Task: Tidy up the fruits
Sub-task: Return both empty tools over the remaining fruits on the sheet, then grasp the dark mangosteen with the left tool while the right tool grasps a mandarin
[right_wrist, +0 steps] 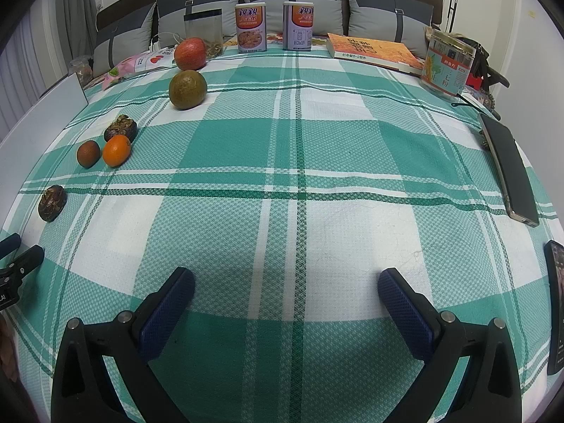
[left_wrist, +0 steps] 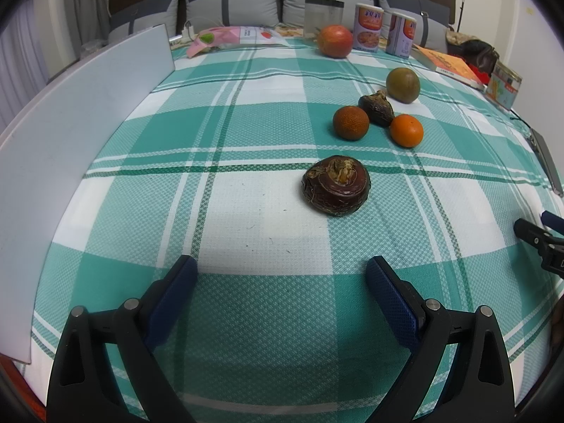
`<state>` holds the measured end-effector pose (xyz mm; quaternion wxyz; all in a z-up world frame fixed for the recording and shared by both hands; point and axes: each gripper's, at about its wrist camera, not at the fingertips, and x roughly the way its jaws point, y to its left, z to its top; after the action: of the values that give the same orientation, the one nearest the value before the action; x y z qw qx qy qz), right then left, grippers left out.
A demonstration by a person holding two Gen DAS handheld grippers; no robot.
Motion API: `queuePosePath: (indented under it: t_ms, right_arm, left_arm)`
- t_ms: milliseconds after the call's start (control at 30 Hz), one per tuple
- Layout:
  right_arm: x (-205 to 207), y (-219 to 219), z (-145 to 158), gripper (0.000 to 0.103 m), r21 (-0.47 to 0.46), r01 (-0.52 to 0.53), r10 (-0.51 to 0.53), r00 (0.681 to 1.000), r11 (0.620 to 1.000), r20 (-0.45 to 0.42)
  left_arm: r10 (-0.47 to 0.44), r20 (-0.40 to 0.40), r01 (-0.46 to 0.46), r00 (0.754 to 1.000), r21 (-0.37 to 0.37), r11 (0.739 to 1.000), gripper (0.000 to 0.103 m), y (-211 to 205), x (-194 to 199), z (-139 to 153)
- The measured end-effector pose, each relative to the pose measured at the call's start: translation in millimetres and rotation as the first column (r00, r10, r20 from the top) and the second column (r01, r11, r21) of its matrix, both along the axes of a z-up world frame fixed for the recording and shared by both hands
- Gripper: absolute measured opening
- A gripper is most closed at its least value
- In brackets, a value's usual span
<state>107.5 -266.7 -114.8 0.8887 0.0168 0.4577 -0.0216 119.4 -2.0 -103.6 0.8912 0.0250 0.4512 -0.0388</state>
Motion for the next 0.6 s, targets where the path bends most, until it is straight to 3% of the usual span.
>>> queuePosePath:
  t_ms: [233, 333, 533, 600]
  right_arm:
    - [-0.2, -0.1, -0.2, 0.103, 0.000, 0.000, 0.000, 1.000, 1.000, 0.001]
    - [-0.3, -0.1, -0.3, 0.103, 0.000, 0.000, 0.000, 1.000, 1.000, 0.001]
    - [-0.5, -0.1, -0.6, 0.103, 0.000, 0.000, 0.000, 1.000, 1.000, 0.002]
    - [-0.6, -0.1, -0.6, 0.103, 0.002, 0.000, 0.000, 1.000, 1.000, 0.002]
  left_arm:
    - [-0.015, -0.019, 0.014, 1.000, -0.015, 1.000, 0.097, 1.5, 2.1, 2.1]
    - [-0.102, -0.050, 0.099, 0.994, -0.068, 0.993, 0.096, -8.1, 8.9, 8.9]
    - [-0.162, -0.036, 0.163, 0.986, 0.014, 0.987, 0.095, -37.3, 36.3, 12.3]
    - [-0.165, -0.025, 0.166, 0.986, 0.006, 0.986, 0.081, -39.9, 44.1, 11.4]
